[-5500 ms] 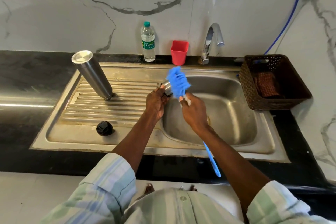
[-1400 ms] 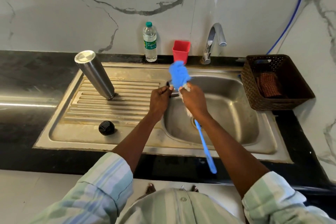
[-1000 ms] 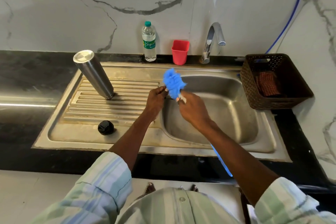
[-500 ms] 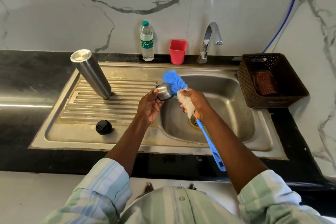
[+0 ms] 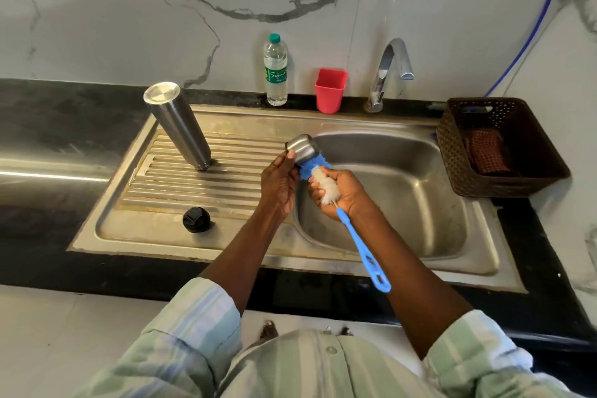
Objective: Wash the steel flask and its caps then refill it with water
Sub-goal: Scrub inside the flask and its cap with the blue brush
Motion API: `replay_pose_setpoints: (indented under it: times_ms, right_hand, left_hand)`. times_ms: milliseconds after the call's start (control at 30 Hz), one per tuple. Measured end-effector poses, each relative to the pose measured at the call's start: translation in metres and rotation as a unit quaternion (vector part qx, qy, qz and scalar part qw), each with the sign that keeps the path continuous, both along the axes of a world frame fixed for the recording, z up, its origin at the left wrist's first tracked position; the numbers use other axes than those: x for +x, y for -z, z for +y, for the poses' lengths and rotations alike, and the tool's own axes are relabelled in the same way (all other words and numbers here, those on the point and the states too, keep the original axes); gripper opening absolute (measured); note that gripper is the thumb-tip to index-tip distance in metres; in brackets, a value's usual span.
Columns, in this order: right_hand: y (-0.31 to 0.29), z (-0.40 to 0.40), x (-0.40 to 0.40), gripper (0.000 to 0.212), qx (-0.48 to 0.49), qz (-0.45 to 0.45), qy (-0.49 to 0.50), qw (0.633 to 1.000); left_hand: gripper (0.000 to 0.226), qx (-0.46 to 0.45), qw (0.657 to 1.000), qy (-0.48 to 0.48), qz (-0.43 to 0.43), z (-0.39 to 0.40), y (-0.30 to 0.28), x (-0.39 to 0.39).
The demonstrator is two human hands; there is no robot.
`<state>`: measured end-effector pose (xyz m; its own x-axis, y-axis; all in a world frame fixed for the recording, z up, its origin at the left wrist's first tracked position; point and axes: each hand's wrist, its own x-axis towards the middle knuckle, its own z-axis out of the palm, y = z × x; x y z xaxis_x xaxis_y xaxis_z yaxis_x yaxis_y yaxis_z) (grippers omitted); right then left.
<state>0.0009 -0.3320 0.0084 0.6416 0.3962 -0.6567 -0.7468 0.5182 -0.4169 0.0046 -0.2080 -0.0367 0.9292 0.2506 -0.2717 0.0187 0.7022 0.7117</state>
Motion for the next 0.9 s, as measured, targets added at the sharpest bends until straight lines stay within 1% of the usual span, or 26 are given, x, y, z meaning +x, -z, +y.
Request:
replay_pose_setpoints:
  times_ms: [67, 133, 233, 333, 433, 500, 567, 600, 633, 667, 700, 733, 767, 833, 900]
  right_hand:
    - [-0.003, 0.003, 0.000, 0.025, 0.003, -0.006, -0.008, 1.000]
    - [-0.006, 0.007, -0.007, 0.020, 0.016, -0.009, -0.008, 1.000]
    - [-0.001, 0.011, -0.003, 0.023, 0.030, -0.001, -0.008, 1.000]
    - [-0.001, 0.013, 0.009, 0.026, 0.040, 0.016, -0.004, 0.999]
    - [-0.005, 0.015, 0.001, 0.026, 0.050, 0.013, -0.012, 0.999]
    - [0.001, 0.014, -0.006, 0.026, 0.044, 0.009, -0.020, 0.999]
    - [0.008, 0.014, -0.011, 0.024, 0.039, 0.007, -0.023, 0.999]
    - [0.011, 0.014, -0.012, 0.021, 0.035, 0.004, -0.016, 0.999]
    - [0.015, 0.015, -0.012, 0.018, 0.030, -0.002, -0.008, 1.000]
    - [0.017, 0.017, -0.012, 0.016, 0.022, -0.010, -0.002, 1.000]
    - [0.019, 0.019, -0.013, 0.015, 0.014, -0.017, 0.002, 1.000]
    - [0.022, 0.020, -0.013, 0.015, 0.006, -0.021, 0.005, 1.000]
    - [0.024, 0.022, -0.013, 0.015, -0.004, -0.025, 0.007, 1.000]
    - [0.027, 0.023, -0.014, 0.015, -0.028, -0.034, 0.006, 0.999]
    - [0.029, 0.026, -0.016, 0.014, -0.046, -0.042, -0.001, 0.998]
  left_hand:
    - [0.011, 0.035, 0.999, -0.020, -0.003, 0.005, 0.002, 0.002]
    - [0.010, 0.090, 0.995, -0.038, -0.005, 0.016, 0.007, 0.006]
    - [0.012, 0.182, 0.983, -0.010, -0.025, 0.016, 0.010, 0.005]
    - [0.021, 0.248, 0.967, -0.006, -0.051, 0.014, 0.016, -0.002]
    - [0.017, 0.318, 0.947, -0.044, -0.021, 0.034, 0.021, 0.001]
    - [0.012, 0.378, 0.925, -0.045, 0.001, 0.049, 0.021, 0.004]
    - [0.016, 0.420, 0.906, -0.051, 0.026, 0.063, 0.022, 0.004]
    - [0.017, 0.417, 0.905, -0.066, 0.042, 0.068, 0.022, 0.004]
    - [0.014, 0.395, 0.913, -0.081, 0.062, 0.075, 0.024, 0.005]
    - [0.007, 0.343, 0.930, -0.093, 0.091, 0.081, 0.025, 0.004]
    - [0.004, 0.265, 0.951, -0.100, 0.122, 0.085, 0.026, 0.003]
    - [0.006, 0.182, 0.967, -0.094, 0.151, 0.088, 0.026, 0.002]
    - [0.005, 0.108, 0.976, -0.085, 0.170, 0.091, 0.026, 0.000]
    - [0.012, 0.024, 0.978, -0.064, 0.196, 0.097, 0.027, -0.004]
    - [0.017, 0.002, 0.979, -0.053, 0.198, 0.100, 0.029, -0.008]
